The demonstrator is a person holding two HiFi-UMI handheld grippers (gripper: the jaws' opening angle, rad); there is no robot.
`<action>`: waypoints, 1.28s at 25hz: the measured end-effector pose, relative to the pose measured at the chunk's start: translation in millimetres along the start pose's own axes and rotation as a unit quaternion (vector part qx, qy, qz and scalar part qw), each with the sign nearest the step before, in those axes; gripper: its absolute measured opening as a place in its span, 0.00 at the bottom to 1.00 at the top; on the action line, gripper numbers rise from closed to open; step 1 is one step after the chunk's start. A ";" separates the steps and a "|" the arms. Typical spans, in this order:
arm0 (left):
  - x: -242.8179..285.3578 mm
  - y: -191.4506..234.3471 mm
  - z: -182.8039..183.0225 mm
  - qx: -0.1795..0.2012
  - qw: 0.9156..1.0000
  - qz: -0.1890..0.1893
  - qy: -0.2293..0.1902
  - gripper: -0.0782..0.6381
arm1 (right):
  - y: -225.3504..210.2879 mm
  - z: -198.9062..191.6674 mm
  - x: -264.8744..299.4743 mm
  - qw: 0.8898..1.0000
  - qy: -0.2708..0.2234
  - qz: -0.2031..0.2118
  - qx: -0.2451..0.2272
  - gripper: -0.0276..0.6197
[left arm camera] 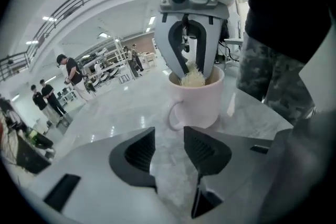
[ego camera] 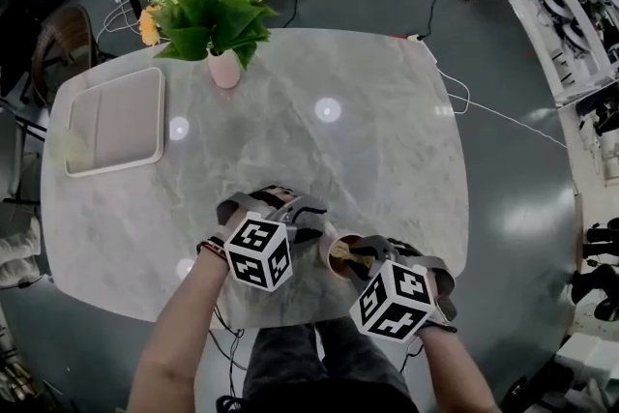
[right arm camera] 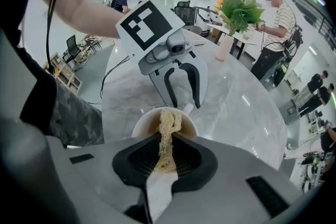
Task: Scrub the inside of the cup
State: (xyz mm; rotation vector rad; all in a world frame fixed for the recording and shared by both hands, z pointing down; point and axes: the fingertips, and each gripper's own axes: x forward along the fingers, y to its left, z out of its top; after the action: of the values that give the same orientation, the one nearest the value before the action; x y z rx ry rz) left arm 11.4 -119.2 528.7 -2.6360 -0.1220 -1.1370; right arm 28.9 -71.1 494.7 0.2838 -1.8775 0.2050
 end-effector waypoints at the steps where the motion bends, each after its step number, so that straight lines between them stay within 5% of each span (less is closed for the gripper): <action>1: 0.6 1.5 3.0 0.007 1.000 -0.002 -0.006 0.34 | 0.0 0.6 0.7 1.000 -0.002 0.004 0.002 0.14; 11: -4.3 0.0 14.1 -0.009 0.999 0.022 -0.025 0.23 | 7.8 8.1 -11.2 0.998 -0.019 0.064 -0.002 0.14; 16: -11.4 -6.2 4.0 -0.050 0.997 0.055 -0.009 0.23 | -8.2 10.1 -10.3 1.000 0.002 0.014 0.009 0.14; 20: -19.0 -22.5 4.0 -0.091 0.993 0.077 -0.009 0.23 | -8.8 5.2 5.2 0.994 0.067 -0.043 -0.080 0.14; 23: -21.7 -46.4 9.2 -0.089 0.994 0.068 -0.005 0.23 | -4.2 -1.1 14.1 0.990 0.083 -0.042 -0.105 0.14; 27: -21.3 -64.1 12.4 -0.091 0.993 0.077 0.014 0.22 | 4.0 -1.8 12.4 0.996 0.050 0.012 -0.066 0.14; 32: -21.7 -81.3 16.9 -0.128 0.988 0.082 0.035 0.21 | -1.2 7.0 -18.9 0.997 -0.033 0.051 0.047 0.14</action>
State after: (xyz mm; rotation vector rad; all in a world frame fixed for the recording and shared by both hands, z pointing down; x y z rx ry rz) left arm -6.5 -35.8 519.0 -2.7556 0.2673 -1.2608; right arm 28.6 -72.4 474.5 0.2622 -1.9531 0.3576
